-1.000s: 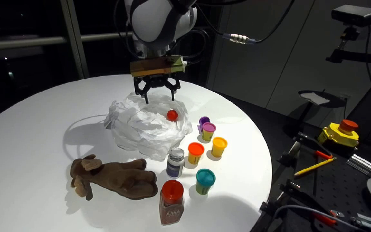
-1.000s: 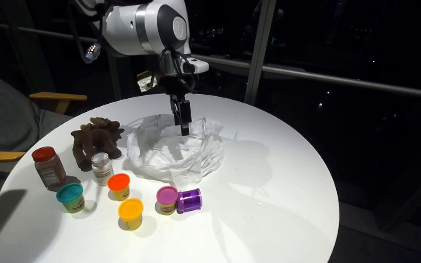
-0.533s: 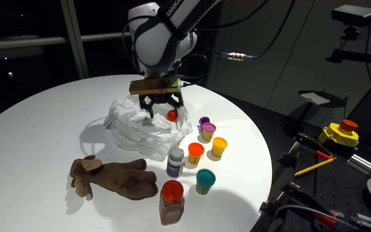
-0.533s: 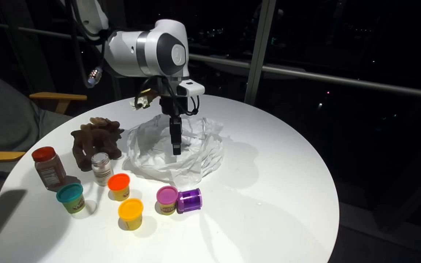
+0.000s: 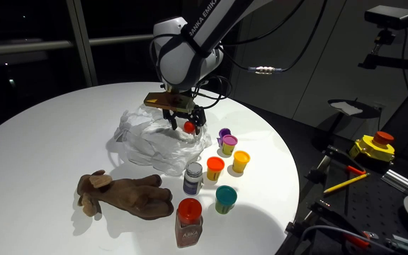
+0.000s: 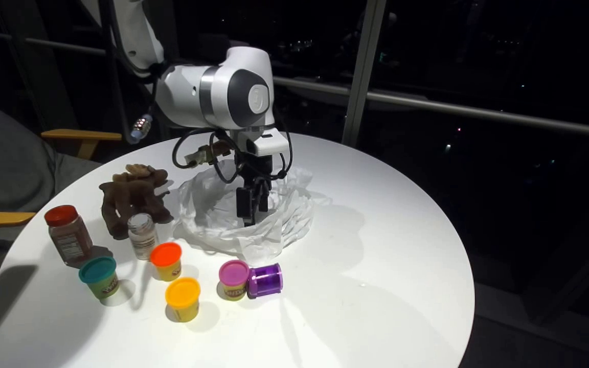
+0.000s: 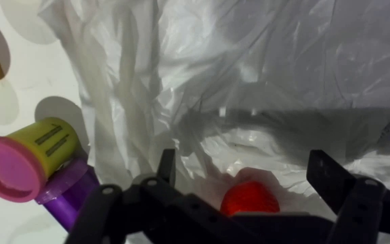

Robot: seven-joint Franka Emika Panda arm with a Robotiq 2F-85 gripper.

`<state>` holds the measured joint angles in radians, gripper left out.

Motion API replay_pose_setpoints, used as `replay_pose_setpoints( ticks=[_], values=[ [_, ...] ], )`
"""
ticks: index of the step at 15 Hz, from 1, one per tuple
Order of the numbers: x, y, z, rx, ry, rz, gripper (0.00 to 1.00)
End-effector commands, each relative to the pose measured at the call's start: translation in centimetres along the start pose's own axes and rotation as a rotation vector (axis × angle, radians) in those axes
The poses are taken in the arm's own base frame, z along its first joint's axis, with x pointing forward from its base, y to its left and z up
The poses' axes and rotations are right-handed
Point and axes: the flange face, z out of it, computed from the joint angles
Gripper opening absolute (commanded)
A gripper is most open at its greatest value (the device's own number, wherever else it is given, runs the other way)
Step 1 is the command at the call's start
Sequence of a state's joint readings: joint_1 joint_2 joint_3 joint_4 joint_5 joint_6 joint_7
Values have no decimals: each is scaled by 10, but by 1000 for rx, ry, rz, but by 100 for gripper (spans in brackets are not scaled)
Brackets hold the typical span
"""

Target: Take everything out of the plastic bag

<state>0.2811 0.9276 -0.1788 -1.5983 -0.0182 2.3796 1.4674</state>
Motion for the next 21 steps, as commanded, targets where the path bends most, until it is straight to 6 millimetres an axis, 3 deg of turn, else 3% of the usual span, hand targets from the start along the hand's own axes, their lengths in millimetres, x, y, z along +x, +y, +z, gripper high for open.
replay_pose_setpoints(
  ticks=[1,15,21],
  values=[
    [10,5,1,23,26,126,100],
    [48,0,4,23,129,258,100],
    [50,-7,2,45,128,255,100]
  ],
)
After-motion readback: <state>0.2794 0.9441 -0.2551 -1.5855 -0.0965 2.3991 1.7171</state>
